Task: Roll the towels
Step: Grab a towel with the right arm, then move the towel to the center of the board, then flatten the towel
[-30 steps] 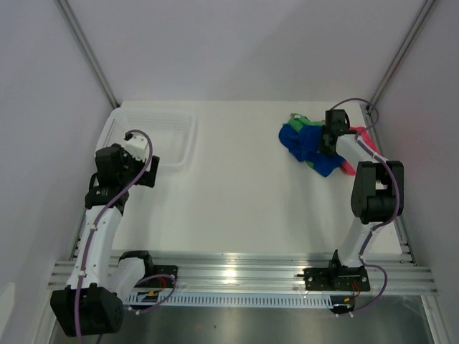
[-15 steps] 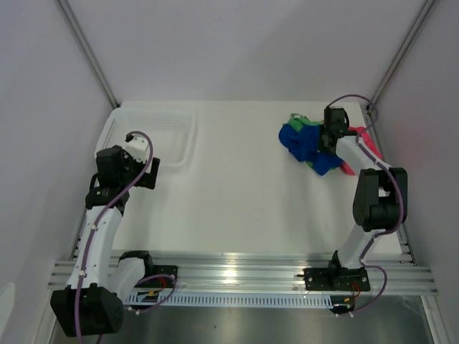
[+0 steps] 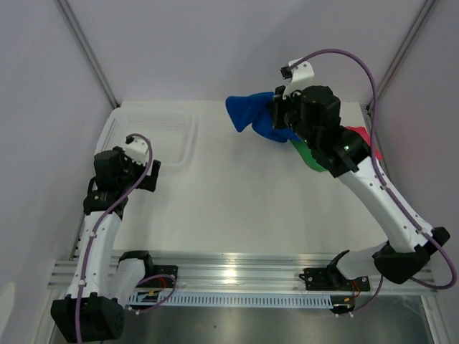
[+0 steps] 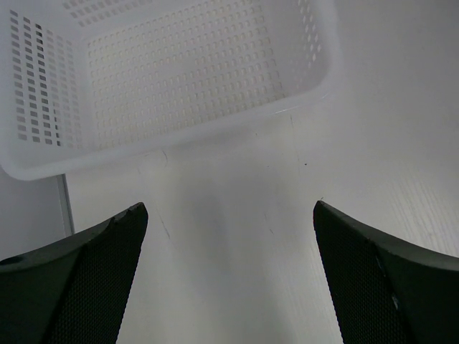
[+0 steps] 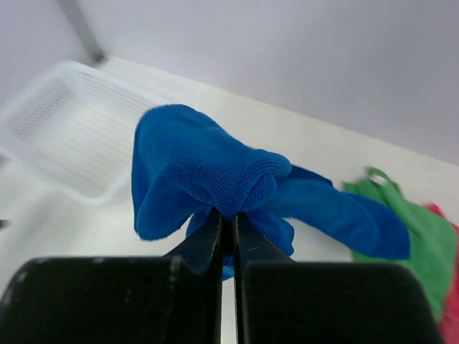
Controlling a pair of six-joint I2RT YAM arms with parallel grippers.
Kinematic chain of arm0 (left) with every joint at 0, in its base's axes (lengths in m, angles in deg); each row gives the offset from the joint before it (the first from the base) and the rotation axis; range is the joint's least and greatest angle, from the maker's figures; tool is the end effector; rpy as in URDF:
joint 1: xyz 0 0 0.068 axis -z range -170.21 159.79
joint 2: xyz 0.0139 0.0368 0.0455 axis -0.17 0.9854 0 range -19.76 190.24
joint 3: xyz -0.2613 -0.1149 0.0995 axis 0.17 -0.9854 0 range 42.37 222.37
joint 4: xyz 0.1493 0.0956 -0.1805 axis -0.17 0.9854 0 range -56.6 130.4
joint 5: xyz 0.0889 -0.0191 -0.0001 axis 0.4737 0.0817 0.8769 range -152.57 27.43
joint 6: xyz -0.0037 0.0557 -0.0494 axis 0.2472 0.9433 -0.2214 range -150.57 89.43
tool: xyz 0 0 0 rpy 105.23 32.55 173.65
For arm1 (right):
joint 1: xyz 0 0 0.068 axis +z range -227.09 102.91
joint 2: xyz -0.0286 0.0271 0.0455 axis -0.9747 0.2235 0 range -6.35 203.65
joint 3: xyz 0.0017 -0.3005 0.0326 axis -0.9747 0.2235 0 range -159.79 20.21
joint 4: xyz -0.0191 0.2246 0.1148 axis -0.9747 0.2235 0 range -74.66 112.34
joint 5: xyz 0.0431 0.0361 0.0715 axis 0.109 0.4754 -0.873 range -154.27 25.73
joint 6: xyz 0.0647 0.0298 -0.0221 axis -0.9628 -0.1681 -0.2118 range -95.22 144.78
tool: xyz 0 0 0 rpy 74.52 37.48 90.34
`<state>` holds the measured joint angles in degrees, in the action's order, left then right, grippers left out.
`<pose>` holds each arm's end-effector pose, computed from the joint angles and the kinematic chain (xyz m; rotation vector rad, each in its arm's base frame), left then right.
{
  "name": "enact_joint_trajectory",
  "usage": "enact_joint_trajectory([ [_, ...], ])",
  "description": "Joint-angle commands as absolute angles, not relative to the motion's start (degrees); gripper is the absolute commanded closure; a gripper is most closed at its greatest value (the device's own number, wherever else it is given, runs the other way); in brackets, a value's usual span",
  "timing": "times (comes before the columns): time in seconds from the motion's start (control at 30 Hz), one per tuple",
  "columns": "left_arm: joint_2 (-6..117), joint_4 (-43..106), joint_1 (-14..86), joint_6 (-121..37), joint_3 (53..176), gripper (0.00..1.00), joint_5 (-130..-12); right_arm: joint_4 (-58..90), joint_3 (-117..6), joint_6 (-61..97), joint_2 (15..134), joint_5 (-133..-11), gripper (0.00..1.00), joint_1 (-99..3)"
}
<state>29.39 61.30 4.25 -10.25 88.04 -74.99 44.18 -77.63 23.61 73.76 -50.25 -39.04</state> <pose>0.1823 0.0041 0.3114 0.3975 2.0667 0.0411 0.2520 0.1780 0.5065 -0.3875 1.7245 0.2818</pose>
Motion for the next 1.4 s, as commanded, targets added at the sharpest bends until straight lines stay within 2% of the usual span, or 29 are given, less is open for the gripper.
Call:
enact_joint_trajectory([
  [0.0,27.8,62.6,4.2,-8.4,91.3,0.01,-77.1,42.6,-79.5,15.9,71.2,-58.4,1.00,-37.0],
  [0.27,29.3,63.1,4.2,-8.2,94.7,0.00,-79.1,30.9,-64.4,-5.6,71.5,-65.7,1.00,-38.6],
  [0.37,31.6,65.0,4.6,-8.0,97.3,0.01,-81.5,25.0,-52.4,-16.4,72.8,-73.4,1.00,-45.9],
  [0.43,33.3,67.6,5.5,-7.2,100.2,0.03,-83.7,18.0,-39.9,-21.4,74.7,-78.7,1.00,-53.2],
  [0.47,35.2,68.5,7.1,-6.8,101.8,0.03,-83.9,17.1,-36.7,-24.2,76.2,-79.9,0.85,-55.7],
  [0.53,37.4,70.0,9.9,-5.4,104.7,0.05,-82.0,20.6,-33.2,-23.5,82.6,-80.4,0.68,-61.0],
  [0.57,39.6,71.5,14.4,-4.7,105.4,0.05,-78.3,22.5,-33.4,-20.0,84.4,-79.5,0.61,-65.0],
  [0.63,41.5,72.7,17.9,-3.5,107.3,0.05,-75.5,26.5,-34.3,-16.7,83.8,-75.5,0.53,-67.1],
  [0.67,43.0,74.0,20.8,-3.3,107.6,0.05,-74.5,27.6,-34.8,-13.3,82.0,-69.3,0.46,-66.9],
  [0.77,44.5,75.7,25.1,-2.7,107.5,0.05,-73.7,29.7,-36.3,-7.9,74.5,-60.7,0.36,-63.9],
  [0.93,48.3,73.6,33.7,0.9,102.4,0.05,-66.4,30.7,-39.3,6.8,73.4,-57.2,0.37,-58.5],
  [1.0,51.8,72.0,37.5,2.8,100.5,0.06,-62.9,30.8,-42.0,10.3,78.1,-63.0,0.38,-57.8],
  [1.13,57.7,64.2,46.5,11.5,97.5,0.05,-56.1,33.2,-50.1,15.2,89.2,-65.6,0.38,-55.2],
  [1.2,61.2,59.5,47.1,15.8,95.5,0.04,-52.6,36.6,-56.8,16.6,96.4,-65.7,0.37,-54.0],
  [1.37,74.4,54.1,47.2,18.6,99.1,0.06,-46.9,39.7,-63.7,18.3,106.0,-64.9,0.35,-53.4],
])
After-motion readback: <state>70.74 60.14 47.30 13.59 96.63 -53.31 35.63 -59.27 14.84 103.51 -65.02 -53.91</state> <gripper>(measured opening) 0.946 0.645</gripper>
